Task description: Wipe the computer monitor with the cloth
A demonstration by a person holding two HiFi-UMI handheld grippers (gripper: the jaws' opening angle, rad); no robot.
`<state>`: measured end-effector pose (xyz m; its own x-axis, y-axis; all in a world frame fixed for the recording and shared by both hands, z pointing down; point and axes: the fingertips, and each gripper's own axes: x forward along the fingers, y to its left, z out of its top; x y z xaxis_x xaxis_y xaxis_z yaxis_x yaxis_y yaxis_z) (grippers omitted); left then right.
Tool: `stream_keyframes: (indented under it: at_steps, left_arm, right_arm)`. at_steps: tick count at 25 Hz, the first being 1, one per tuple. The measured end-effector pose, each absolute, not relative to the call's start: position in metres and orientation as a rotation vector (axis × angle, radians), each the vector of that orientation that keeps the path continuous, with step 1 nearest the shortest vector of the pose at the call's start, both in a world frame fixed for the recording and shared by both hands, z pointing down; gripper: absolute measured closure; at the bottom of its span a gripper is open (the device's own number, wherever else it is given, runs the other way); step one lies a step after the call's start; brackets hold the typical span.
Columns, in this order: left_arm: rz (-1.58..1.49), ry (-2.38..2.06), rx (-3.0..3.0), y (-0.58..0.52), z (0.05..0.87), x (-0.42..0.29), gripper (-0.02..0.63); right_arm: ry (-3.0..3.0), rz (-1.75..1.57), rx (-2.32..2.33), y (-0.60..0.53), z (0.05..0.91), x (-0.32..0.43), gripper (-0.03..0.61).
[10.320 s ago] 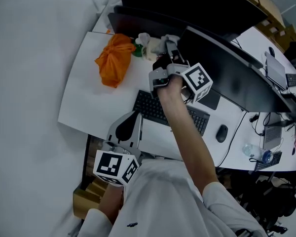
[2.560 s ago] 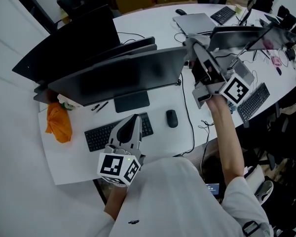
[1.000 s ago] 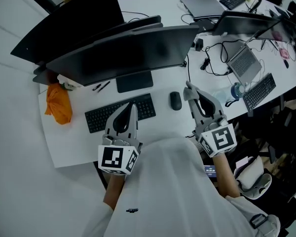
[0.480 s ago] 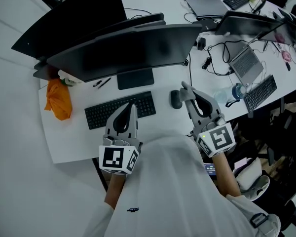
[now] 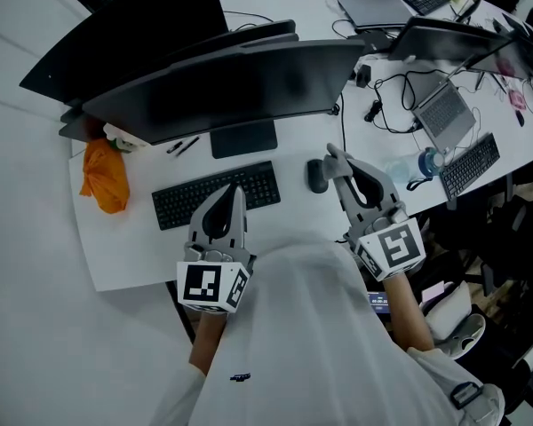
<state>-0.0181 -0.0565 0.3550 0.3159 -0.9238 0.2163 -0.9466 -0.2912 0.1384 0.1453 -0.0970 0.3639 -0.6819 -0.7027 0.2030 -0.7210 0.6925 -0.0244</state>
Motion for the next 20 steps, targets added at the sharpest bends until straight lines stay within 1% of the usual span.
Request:
stream_keyframes:
  at_steps: [14, 20]
  left_arm:
    - [0.130, -1.669, 2.354, -0.061, 0.348, -0.017, 0.595]
    - [0.057, -1.721, 2.359, -0.061, 0.338, -0.013, 0.595]
  right_arm:
    - [-2.776, 0.117, 1.080, -0.094, 0.338, 0.137, 0.545]
    - [-2.796, 0.114, 1.083, -0.094, 0.332, 0.144, 0.545]
